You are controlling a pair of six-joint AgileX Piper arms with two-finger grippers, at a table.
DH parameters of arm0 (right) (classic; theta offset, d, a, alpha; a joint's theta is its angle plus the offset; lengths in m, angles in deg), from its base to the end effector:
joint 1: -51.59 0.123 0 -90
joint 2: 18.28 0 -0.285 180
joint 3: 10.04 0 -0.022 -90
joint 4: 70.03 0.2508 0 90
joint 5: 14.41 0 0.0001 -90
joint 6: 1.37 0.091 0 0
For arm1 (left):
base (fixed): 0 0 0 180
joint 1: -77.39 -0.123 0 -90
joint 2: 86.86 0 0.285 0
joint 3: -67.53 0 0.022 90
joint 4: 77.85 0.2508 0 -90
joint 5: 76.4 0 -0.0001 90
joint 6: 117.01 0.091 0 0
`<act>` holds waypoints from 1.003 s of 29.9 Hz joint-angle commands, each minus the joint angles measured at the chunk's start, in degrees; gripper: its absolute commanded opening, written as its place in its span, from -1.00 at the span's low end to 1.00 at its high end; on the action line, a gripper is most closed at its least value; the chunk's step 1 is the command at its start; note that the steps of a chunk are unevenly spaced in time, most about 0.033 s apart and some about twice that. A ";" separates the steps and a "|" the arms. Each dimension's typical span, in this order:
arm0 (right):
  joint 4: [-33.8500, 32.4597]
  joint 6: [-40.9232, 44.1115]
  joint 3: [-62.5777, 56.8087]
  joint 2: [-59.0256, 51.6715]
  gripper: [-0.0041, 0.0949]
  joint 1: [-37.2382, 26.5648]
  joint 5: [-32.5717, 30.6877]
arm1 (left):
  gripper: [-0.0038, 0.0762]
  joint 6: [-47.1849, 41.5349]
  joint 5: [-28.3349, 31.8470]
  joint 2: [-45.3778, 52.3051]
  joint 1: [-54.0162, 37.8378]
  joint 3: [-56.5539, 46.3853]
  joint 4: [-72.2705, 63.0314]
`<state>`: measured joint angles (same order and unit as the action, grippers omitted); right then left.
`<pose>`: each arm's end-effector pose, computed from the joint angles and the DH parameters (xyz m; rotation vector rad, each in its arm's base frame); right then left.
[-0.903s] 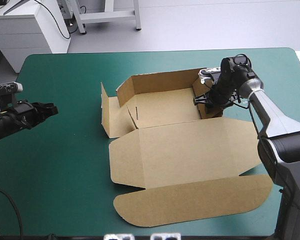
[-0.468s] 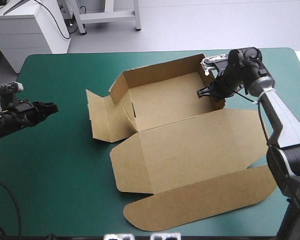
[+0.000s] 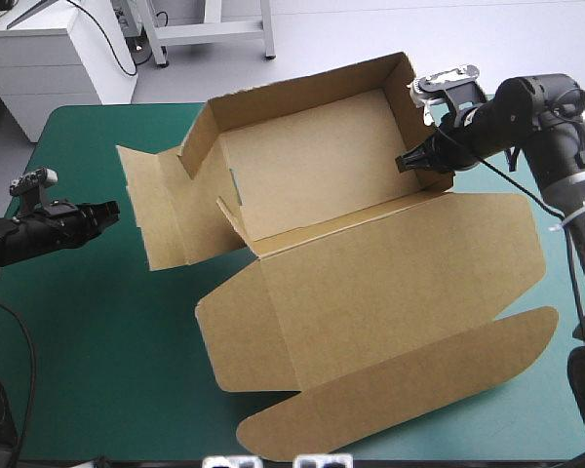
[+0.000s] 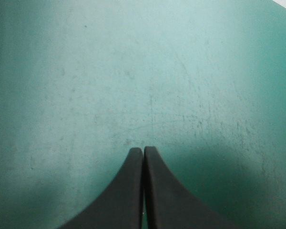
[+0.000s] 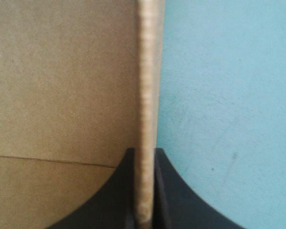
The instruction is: Fold the box
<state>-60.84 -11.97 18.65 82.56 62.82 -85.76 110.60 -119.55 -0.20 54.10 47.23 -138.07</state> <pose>0.3301 0.0796 0.4286 -0.4716 2.4534 0.2159 0.3002 0.0703 0.2722 -0.2669 2.2717 -0.5947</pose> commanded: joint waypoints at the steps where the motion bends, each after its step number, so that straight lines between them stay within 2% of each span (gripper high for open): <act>1: 7.87 -1.86 2.05 -3.91 -0.96 -0.20 -0.36 | -0.93 0.32 -0.98 -0.18 1.10 1.45 -4.24; 3: 10.89 -2.34 2.05 -3.91 -0.96 -0.20 -0.36 | -0.93 0.19 -0.88 -0.92 2.92 1.45 -4.49; 7: 12.78 -3.70 2.05 -2.47 -0.96 -0.09 0.18 | -0.93 0.08 1.71 -2.07 8.43 1.45 -5.99; 14: 10.54 -3.70 2.05 1.59 -0.95 -0.09 2.43 | -0.93 -1.26 7.81 -1.74 17.02 1.67 -4.53; 24: 3.65 -0.57 2.05 5.06 -0.95 -0.09 7.02 | -0.93 -2.45 9.13 5.10 22.62 1.67 -7.52; 30: 3.77 0.53 2.05 5.21 -0.95 -0.09 8.81 | -0.93 -3.25 8.94 6.01 26.36 1.67 -7.62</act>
<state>-58.68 -12.23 18.77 90.59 62.82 -80.44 108.36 -110.95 3.74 78.78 47.23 -142.58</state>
